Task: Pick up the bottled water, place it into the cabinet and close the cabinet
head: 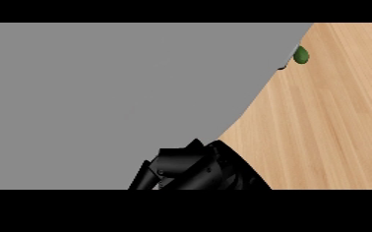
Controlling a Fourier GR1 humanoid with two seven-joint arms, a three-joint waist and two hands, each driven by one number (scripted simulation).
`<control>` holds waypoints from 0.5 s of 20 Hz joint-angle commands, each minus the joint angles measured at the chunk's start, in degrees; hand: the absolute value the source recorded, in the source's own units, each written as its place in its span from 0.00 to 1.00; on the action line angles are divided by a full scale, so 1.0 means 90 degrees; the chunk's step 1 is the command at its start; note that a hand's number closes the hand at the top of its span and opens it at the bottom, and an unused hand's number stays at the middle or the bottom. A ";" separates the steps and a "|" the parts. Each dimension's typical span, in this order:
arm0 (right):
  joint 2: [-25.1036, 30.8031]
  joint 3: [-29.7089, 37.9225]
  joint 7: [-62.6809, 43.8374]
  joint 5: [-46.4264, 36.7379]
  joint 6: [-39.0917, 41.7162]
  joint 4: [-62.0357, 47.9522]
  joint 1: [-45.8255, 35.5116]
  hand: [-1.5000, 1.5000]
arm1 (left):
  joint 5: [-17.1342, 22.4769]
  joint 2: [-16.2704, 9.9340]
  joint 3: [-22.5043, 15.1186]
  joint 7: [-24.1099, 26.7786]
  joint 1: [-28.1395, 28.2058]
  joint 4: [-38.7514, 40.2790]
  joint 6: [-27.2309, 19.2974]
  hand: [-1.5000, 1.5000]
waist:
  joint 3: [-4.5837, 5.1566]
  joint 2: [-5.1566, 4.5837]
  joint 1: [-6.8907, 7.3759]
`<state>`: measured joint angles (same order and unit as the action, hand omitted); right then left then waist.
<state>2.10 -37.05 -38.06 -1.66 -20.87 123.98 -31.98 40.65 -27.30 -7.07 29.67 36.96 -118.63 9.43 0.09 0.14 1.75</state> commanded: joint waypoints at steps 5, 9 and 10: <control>-0.0229 0.1402 0.0642 0.0828 0.0447 -0.1921 -0.1230 1.00 | 0.0525 -0.0236 0.0982 0.0355 0.0600 0.0408 0.1117 1.00 | -0.0004 -0.0020 0.0012; -0.0233 0.1927 0.0969 0.1054 0.0924 -0.2851 -0.1587 1.00 | 0.0676 -0.0224 0.1176 0.0047 0.0716 0.0050 0.1063 1.00 | -0.0010 -0.0023 -0.0030; -0.0233 0.2011 0.1116 0.1084 0.1059 -0.3148 -0.1609 1.00 | 0.0652 -0.0144 0.1054 -0.0005 0.0517 0.0313 0.1102 1.00 | -0.0009 -0.0031 -0.0055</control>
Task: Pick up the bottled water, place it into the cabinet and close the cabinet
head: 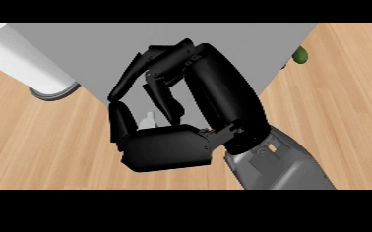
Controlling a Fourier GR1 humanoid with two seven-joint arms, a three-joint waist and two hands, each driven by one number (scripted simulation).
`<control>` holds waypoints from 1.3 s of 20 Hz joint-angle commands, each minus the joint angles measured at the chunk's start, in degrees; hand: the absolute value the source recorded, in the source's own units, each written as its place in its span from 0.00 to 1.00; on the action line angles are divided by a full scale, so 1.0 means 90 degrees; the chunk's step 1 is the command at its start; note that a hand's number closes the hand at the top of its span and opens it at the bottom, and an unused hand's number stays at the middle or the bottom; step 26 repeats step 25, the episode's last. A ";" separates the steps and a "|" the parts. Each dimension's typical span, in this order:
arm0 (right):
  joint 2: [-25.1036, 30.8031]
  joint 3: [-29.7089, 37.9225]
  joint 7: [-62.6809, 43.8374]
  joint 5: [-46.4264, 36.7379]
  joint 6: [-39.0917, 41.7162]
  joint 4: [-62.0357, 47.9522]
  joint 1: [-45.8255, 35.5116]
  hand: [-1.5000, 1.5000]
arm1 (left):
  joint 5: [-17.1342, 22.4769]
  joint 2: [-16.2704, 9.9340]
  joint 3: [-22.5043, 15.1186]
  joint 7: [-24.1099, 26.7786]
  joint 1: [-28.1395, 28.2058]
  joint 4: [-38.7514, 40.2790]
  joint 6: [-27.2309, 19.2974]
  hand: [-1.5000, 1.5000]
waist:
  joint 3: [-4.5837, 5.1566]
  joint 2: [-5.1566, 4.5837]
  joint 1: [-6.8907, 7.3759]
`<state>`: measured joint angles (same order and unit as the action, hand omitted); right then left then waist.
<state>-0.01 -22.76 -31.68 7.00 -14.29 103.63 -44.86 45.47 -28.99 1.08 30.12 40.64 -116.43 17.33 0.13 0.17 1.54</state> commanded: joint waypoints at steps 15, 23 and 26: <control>0.0135 0.1426 0.1710 0.0346 0.0893 -0.3726 -0.1020 1.00 | 0.0230 0.0028 0.0445 -0.0417 -0.0273 0.0117 0.0378 1.00 | -0.0010 -0.0119 0.0032; 0.0395 0.1540 0.2117 0.0138 0.0956 -0.4080 -0.0894 1.00 | 0.0298 0.0021 0.0459 -0.0475 -0.0438 -0.0014 0.0413 1.00 | -0.0010 -0.0175 0.0179; 0.0270 0.1470 0.1993 0.0145 0.0909 -0.4074 -0.0957 1.00 | 0.0411 -0.0014 0.0509 -0.0577 -0.0548 0.0053 0.0329 1.00 | -0.0007 -0.0161 0.0137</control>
